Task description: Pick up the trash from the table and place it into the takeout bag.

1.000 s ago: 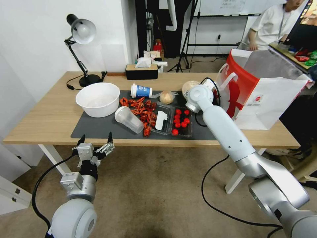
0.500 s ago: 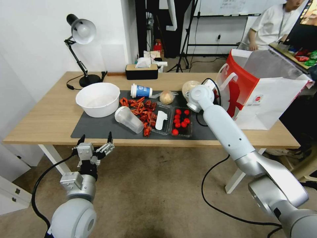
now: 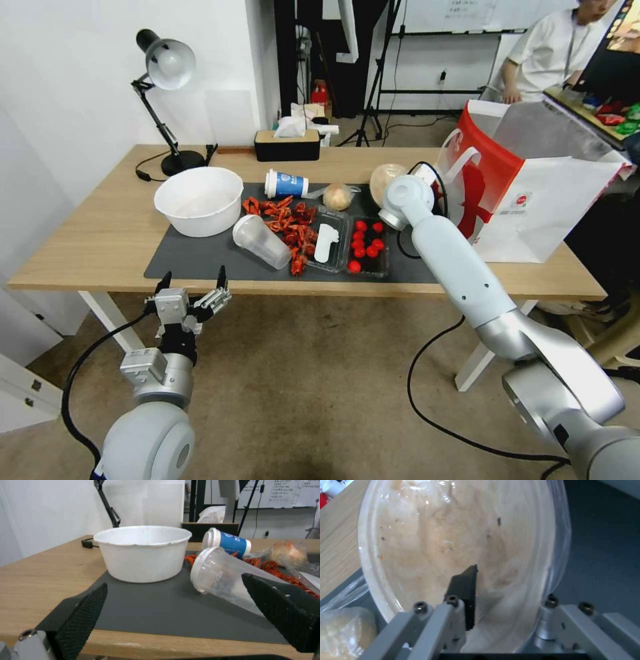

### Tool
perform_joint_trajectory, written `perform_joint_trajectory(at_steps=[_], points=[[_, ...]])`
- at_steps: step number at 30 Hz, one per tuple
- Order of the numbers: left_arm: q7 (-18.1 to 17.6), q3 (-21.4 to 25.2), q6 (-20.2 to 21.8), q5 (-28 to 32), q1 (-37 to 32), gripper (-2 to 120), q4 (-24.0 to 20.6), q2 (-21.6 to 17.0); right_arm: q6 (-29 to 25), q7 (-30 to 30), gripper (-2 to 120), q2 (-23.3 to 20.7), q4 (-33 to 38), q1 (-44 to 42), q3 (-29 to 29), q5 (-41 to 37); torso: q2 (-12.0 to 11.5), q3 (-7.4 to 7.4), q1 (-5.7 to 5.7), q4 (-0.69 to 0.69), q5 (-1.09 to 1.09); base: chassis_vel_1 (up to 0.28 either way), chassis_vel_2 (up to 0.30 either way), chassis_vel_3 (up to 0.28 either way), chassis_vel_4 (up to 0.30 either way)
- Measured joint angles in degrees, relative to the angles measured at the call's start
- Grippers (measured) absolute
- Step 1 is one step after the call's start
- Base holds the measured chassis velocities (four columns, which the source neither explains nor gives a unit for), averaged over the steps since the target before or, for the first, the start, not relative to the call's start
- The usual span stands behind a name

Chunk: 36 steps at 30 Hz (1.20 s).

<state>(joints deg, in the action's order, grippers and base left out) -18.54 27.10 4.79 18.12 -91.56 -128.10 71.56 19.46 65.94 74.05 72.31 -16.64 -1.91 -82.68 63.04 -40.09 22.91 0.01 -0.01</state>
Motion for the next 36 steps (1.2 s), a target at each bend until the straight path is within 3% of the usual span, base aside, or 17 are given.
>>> perform_joint_trajectory(at_steps=[8,20,36], points=[[-0.04,0.12,-0.02,-0.04,-0.25,100,-0.42,-0.05,-0.02,1.01,6,-1.11,2.47,-1.26,0.06,0.08,-0.01,-0.02,0.0,-0.03,0.0,0.0,0.0,0.0,0.0],[-0.05,0.5,0.03,-0.17,-0.62,100,-1.09,0.14,0.01,1.45,4,-2.53,7.57,-3.28,-0.53,-0.43,-0.02,-0.03,0.01,-0.01,0.02,0.0,0.0,0.0,0.0],[0.03,0.85,-0.09,-0.92,-1.2,100,-1.97,0.98,0.19,2.62,4,-3.22,12.08,-4.6,-0.4,-6.71,-0.02,-0.02,0.02,-0.01,0.01,0.0,0.0,0.0,0.0]])
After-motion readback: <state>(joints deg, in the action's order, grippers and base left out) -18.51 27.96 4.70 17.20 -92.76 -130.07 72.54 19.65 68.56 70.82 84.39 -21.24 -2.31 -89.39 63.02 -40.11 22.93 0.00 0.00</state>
